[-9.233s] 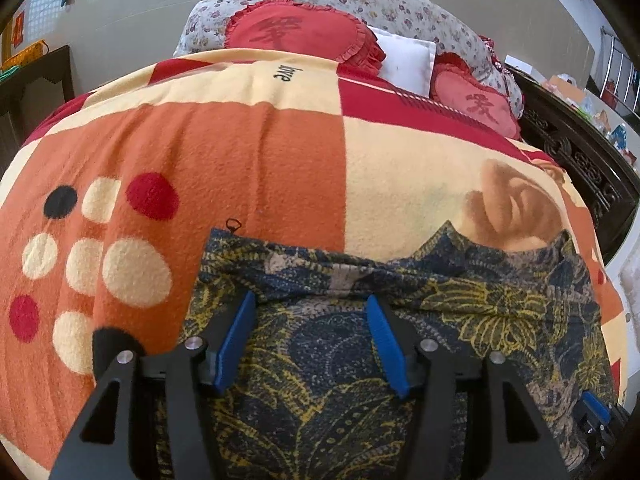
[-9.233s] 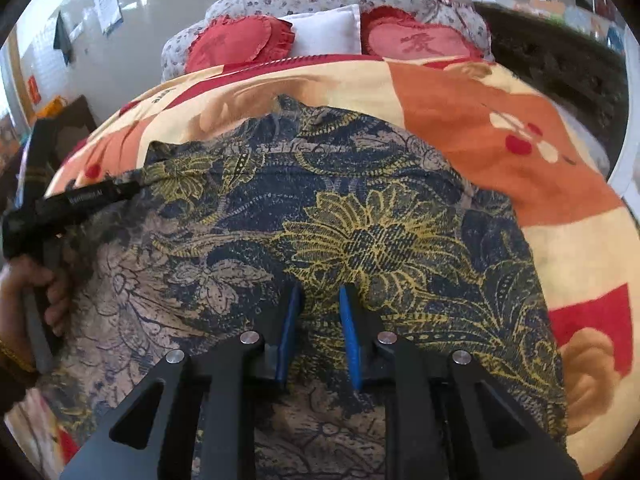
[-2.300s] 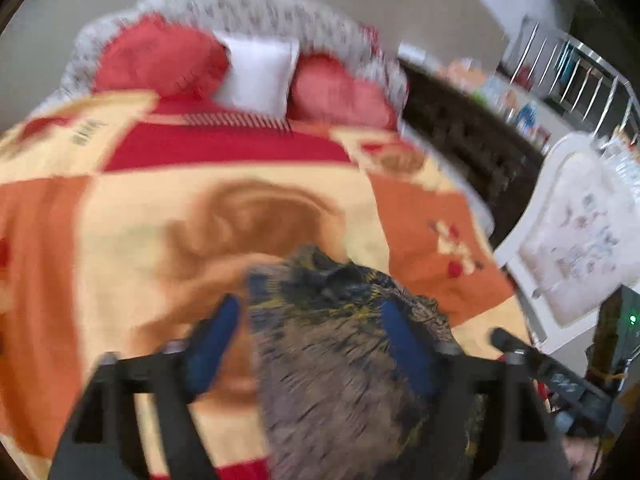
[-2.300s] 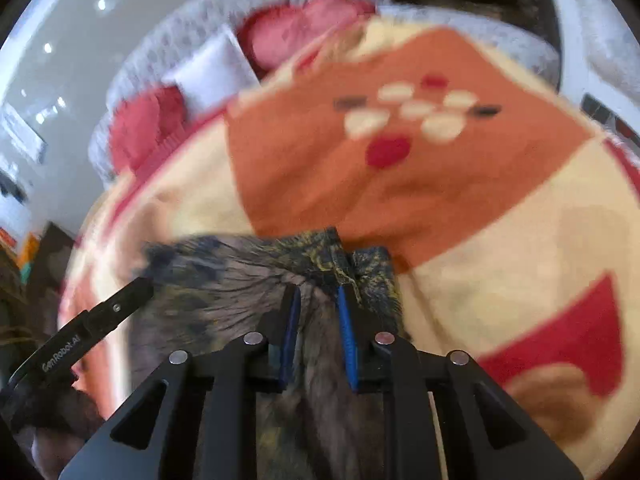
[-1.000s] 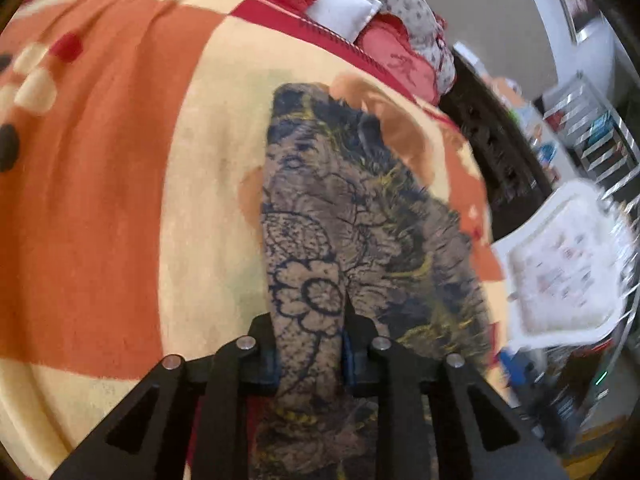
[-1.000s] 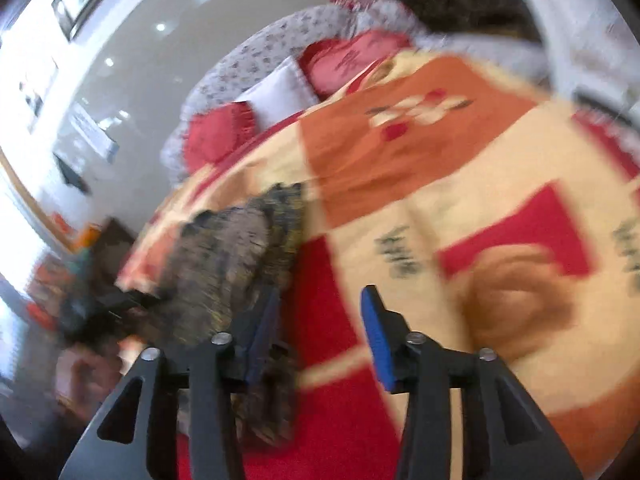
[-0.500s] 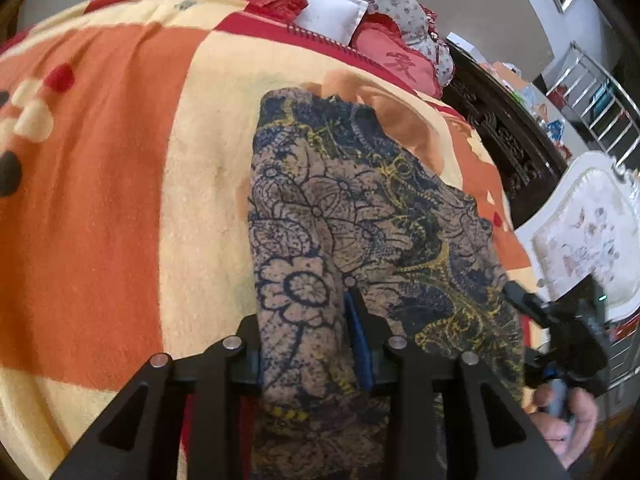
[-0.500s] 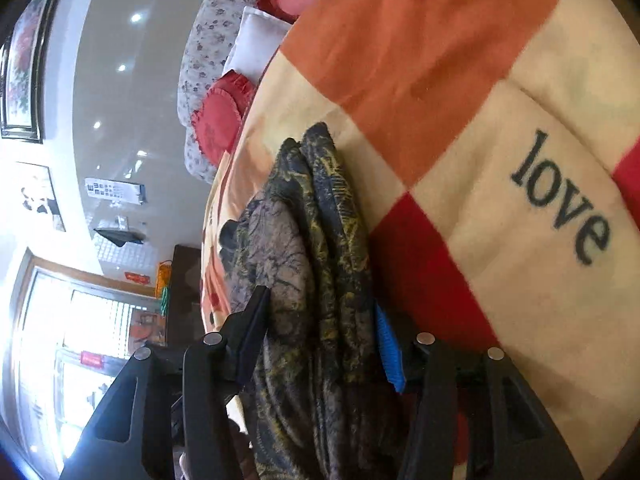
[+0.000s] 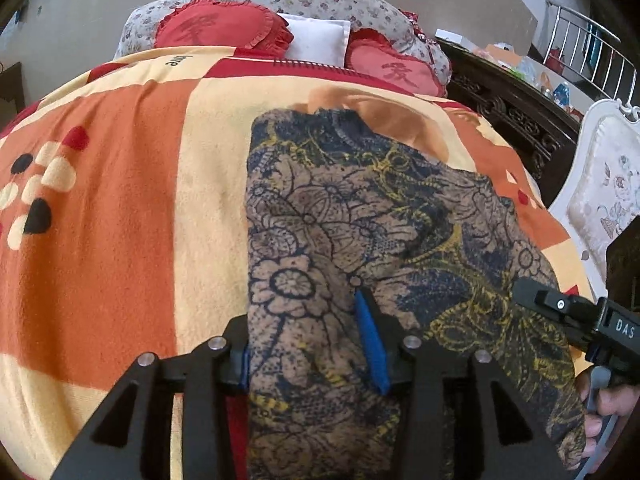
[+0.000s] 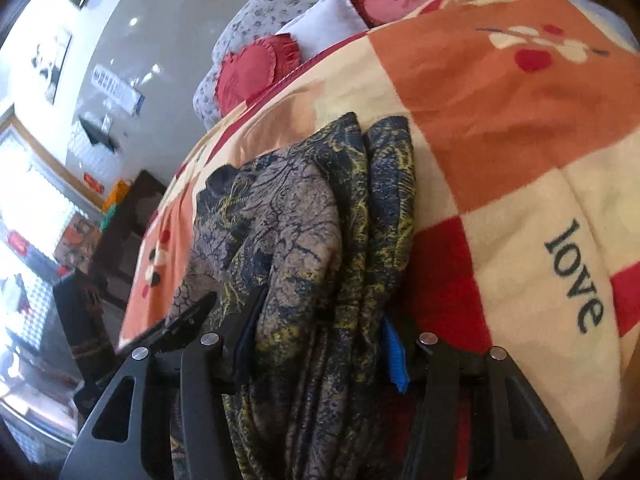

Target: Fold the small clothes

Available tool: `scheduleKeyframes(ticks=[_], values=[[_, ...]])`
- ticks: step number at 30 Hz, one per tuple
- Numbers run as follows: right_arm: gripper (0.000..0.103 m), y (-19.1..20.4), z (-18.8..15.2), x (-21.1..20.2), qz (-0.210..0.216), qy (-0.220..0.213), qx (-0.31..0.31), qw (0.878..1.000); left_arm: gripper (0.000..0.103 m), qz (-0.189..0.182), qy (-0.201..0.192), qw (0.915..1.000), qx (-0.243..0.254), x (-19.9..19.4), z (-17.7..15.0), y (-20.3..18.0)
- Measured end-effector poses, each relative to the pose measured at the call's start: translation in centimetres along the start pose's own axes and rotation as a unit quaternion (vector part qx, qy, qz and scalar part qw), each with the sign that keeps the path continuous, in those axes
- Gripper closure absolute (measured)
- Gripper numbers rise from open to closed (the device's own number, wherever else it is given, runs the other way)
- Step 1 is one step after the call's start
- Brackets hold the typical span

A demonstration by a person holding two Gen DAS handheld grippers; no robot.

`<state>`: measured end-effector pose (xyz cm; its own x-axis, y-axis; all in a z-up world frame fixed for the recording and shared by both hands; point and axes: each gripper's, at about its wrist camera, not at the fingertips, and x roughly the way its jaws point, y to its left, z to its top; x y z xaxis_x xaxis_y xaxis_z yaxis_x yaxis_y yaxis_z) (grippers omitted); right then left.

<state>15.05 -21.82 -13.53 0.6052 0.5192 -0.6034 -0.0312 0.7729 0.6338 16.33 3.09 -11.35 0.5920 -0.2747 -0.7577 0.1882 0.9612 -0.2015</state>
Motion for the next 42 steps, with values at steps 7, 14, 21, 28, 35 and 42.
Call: scheduleKeyframes(ticks=[7,14,21,28,35,42], values=[[0.062,1.7,-0.1,0.5,-0.063,0.013,-0.035,0.997,0.056,-0.011,0.001,0.9999,-0.009,-0.6,-0.2,1.0],[0.066,1.8,-0.2,0.4,-0.072,0.013,-0.011,0.997,0.067,-0.017,0.001,0.9998,-0.011,-0.8,0.1,1.0],[0.073,4.6,-0.4,0.3,-0.104,-0.002,-0.034,0.994,0.082,0.006,-0.059,0.9976,0.036,-5.1,1.7,1.2],[0.074,9.8,-0.6,5.1,-0.065,0.025,-0.074,0.995,0.081,0.047,-0.015,0.9987,-0.01,-3.9,1.3,7.7],[0.075,8.4,-0.1,5.4,-0.054,0.045,-0.066,0.995,0.07,0.039,-0.003,0.999,-0.023,-2.7,0.9,7.7],[0.071,7.8,-0.5,5.5,-0.041,0.049,-0.02,0.998,0.041,0.017,0.015,0.9978,-0.062,-3.3,1.7,10.2]])
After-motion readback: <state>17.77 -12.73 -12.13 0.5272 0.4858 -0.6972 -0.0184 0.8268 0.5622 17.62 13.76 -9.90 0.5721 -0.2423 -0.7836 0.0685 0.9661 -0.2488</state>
